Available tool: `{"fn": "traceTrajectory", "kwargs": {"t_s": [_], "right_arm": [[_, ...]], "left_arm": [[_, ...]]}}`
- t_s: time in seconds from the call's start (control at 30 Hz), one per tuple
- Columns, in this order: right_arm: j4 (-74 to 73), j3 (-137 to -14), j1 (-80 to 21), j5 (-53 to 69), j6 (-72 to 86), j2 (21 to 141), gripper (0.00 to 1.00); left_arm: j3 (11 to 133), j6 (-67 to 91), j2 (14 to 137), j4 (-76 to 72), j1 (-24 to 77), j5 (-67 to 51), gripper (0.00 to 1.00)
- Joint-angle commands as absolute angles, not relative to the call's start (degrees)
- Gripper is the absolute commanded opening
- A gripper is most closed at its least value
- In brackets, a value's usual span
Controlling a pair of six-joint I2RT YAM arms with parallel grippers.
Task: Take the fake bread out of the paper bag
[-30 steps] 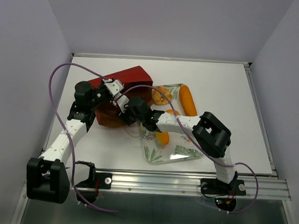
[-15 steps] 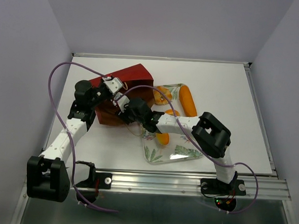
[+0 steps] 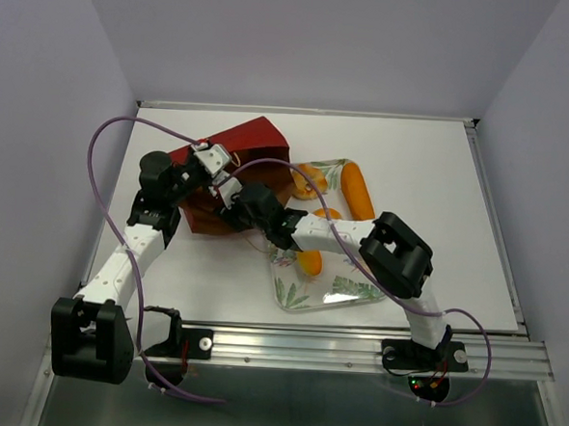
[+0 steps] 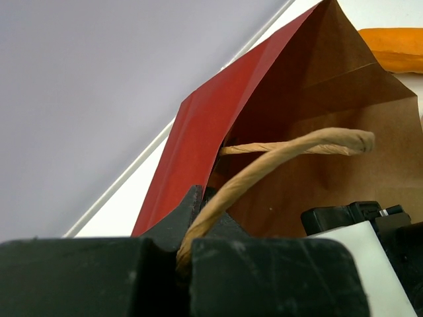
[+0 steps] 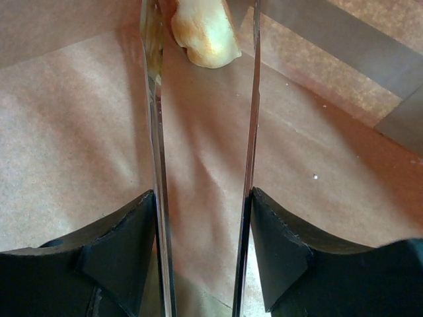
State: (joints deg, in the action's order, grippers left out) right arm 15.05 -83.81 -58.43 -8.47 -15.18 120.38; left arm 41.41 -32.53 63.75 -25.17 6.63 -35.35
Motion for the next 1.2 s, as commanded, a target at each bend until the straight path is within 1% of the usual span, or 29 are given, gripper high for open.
{"fn": "traceTrajectory", "kwargs": {"t_s": [0.0,0.2,0.43,0.53,0.67,0.73,0.87,1.0,1.1,1.17], "right_arm": [[18.5,-87.9,-59.3,-10.3,-15.3,122.2,0.62],[15.5,-91.4,-59.3,-8.5,-15.6,125.4,0.61],[13.5,-92.2,-59.3,-2.7,-14.9,127.8,0.57],[13.5,-91.5,-59.3,-1.8,-14.6,128.3,0.57],[15.3,-92.2,-59.3,-2.5,-12.1,130.3,0.57],[17.0,-91.9,-59.3,-3.9,-10.6,131.3,0.56],[23.4,-89.8,-59.3,-6.1,-9.9,132.7,0.56],[25.1,-90.3,-59.3,-9.3,-8.8,134.3,0.56],[27.5,-88.9,-59.3,-11.9,-7.9,133.7,0.54],[28.3,-88.4,-59.3,-12.4,-7.4,132.8,0.44]], "left_arm": [[44.2,-30.5,62.4,-28.9,7.7,-38.4,0.00],[44.2,-30.8,62.8,-28.9,8.0,-39.5,0.00],[44.4,-30.0,64.1,-29.2,8.8,-40.6,0.00],[43.9,-29.5,64.3,-29.1,9.1,-40.0,0.00],[43.0,-28.3,64.3,-29.4,9.6,-40.2,0.00],[41.8,-23.9,64.4,-30.3,9.7,-39.9,0.00],[36.5,-18.5,63.8,-38.4,11.4,-36.7,0.00],[34.5,-17.1,63.2,-39.1,12.7,-35.3,0.00],[34.0,-17.1,62.6,-39.1,12.7,-34.0,0.00],[34.0,-16.9,62.5,-39.0,12.8,-33.6,0.00]]}}
